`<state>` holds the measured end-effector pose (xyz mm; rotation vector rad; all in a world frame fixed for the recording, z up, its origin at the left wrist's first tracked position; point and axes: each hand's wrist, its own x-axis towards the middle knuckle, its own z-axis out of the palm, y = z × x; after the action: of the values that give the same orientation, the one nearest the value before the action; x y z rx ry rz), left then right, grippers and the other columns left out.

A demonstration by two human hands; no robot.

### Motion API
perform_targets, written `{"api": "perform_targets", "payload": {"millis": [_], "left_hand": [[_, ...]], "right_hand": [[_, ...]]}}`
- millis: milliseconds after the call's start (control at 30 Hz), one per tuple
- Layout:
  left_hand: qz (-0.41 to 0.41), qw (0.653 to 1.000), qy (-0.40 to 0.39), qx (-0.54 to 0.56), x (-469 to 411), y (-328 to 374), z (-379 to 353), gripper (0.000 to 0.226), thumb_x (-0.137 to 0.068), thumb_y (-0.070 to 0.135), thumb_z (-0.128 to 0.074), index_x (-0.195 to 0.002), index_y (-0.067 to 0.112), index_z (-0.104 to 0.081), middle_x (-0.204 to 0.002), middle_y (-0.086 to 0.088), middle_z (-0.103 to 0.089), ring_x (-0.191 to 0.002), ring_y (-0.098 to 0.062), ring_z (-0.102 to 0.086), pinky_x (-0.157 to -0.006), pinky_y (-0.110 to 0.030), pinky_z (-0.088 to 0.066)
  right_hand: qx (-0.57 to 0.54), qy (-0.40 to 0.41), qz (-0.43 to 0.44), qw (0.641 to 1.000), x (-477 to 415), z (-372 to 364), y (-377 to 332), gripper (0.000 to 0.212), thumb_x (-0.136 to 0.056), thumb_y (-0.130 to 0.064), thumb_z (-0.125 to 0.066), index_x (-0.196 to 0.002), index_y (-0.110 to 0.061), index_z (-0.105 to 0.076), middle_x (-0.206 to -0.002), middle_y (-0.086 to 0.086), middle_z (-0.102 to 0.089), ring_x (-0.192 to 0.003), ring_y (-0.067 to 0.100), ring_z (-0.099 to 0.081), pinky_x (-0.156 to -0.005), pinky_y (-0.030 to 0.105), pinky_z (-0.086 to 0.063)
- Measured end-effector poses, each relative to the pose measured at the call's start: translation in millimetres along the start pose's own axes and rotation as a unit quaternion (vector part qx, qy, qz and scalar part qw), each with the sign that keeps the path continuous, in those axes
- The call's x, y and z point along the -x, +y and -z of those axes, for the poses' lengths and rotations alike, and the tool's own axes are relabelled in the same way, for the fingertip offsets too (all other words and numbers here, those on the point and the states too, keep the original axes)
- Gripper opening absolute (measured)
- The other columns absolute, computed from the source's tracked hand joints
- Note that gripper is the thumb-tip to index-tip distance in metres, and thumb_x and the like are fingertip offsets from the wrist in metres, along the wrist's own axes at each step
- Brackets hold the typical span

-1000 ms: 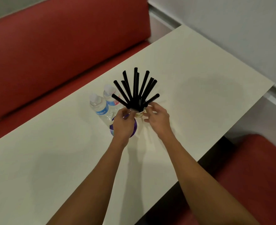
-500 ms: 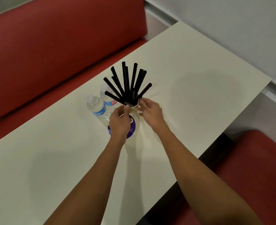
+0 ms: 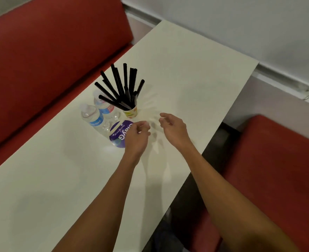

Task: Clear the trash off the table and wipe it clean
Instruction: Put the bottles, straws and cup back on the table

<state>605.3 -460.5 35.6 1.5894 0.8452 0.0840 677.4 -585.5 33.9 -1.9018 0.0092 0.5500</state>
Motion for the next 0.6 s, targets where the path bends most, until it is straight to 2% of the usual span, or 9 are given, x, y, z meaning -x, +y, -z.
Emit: {"api": "perform_targets", "payload": {"millis": [67,200,267,333,433,467,567,600], "left_hand": [[-0.025,0.999,-0.032,-0.022,14,-1,-7,0.008,-0.105,0.035,-0.059,-0.11,0.033,-0.064,-0.113,0.007,-0.074,-0.092,-0.005,-0.073,-0.093,-0.038,-0.06],[-0.061,0.991,-0.096,-0.066,48,-6,-25,0.013,-0.106,0.038,-0.056,-0.115,0.033,-0.064,-0.116,0.008,-0.072,-0.095,-0.006,-0.072,-0.095,-0.038,-0.06],[-0.069,0.986,-0.13,-0.08,67,-11,-33,0.017,-0.107,0.038,-0.055,-0.119,0.031,-0.064,-0.118,0.008,-0.072,-0.098,-0.007,-0.071,-0.096,-0.038,-0.059],[-0.077,0.981,-0.158,-0.082,86,-18,-42,0.014,-0.107,0.037,-0.056,-0.115,0.031,-0.065,-0.116,0.009,-0.073,-0.098,-0.006,-0.072,-0.097,-0.038,-0.059],[-0.088,0.973,-0.194,-0.091,115,-31,-54,0.008,-0.106,0.036,-0.057,-0.11,0.036,-0.064,-0.112,0.009,-0.073,-0.097,-0.006,-0.072,-0.096,-0.039,-0.059],[-0.092,0.969,-0.206,-0.096,125,-36,-59,0.008,-0.105,0.037,-0.057,-0.109,0.037,-0.064,-0.111,0.009,-0.073,-0.099,-0.007,-0.072,-0.096,-0.039,-0.059],[-0.112,0.956,-0.246,-0.117,152,-55,-75,0.016,-0.105,0.038,-0.057,-0.117,0.032,-0.067,-0.11,0.009,-0.072,-0.103,-0.009,-0.07,-0.096,-0.037,-0.059],[-0.119,0.95,-0.259,-0.125,161,-61,-81,0.018,-0.105,0.037,-0.058,-0.118,0.03,-0.067,-0.11,0.009,-0.072,-0.103,-0.009,-0.07,-0.096,-0.036,-0.059]], "right_hand": [[-0.004,0.028,-0.003,1.0,20,15,16,0.033,-0.106,-0.032,-0.056,-0.138,-0.027,-0.065,-0.126,-0.007,-0.069,-0.112,0.008,-0.066,-0.082,0.011,-0.043],[-0.002,0.085,-0.014,0.996,64,41,47,0.034,-0.106,-0.034,-0.055,-0.138,-0.027,-0.065,-0.128,-0.007,-0.07,-0.115,0.009,-0.066,-0.095,0.022,-0.05],[-0.005,0.113,-0.023,0.993,87,51,64,0.034,-0.105,-0.032,-0.057,-0.138,-0.025,-0.065,-0.127,-0.005,-0.07,-0.114,0.011,-0.067,-0.097,0.025,-0.052],[-0.007,0.137,-0.024,0.99,111,61,81,0.034,-0.105,-0.03,-0.059,-0.137,-0.023,-0.067,-0.125,-0.005,-0.072,-0.112,0.011,-0.068,-0.096,0.025,-0.053],[-0.003,0.176,-0.027,0.984,148,76,107,0.033,-0.103,-0.03,-0.061,-0.135,-0.025,-0.069,-0.121,-0.008,-0.073,-0.109,0.005,-0.068,-0.091,0.016,-0.05],[-0.002,0.187,-0.029,0.982,160,80,116,0.032,-0.102,-0.03,-0.062,-0.133,-0.026,-0.07,-0.119,-0.008,-0.074,-0.108,0.005,-0.069,-0.091,0.017,-0.052],[-0.019,0.219,-0.036,0.975,192,92,147,0.03,-0.095,-0.039,-0.063,-0.122,-0.033,-0.073,-0.11,-0.009,-0.077,-0.103,0.008,-0.072,-0.096,0.042,-0.059],[-0.024,0.228,-0.033,0.973,203,96,159,0.032,-0.091,-0.043,-0.062,-0.119,-0.034,-0.074,-0.108,-0.009,-0.078,-0.101,0.009,-0.073,-0.096,0.046,-0.059]]}}
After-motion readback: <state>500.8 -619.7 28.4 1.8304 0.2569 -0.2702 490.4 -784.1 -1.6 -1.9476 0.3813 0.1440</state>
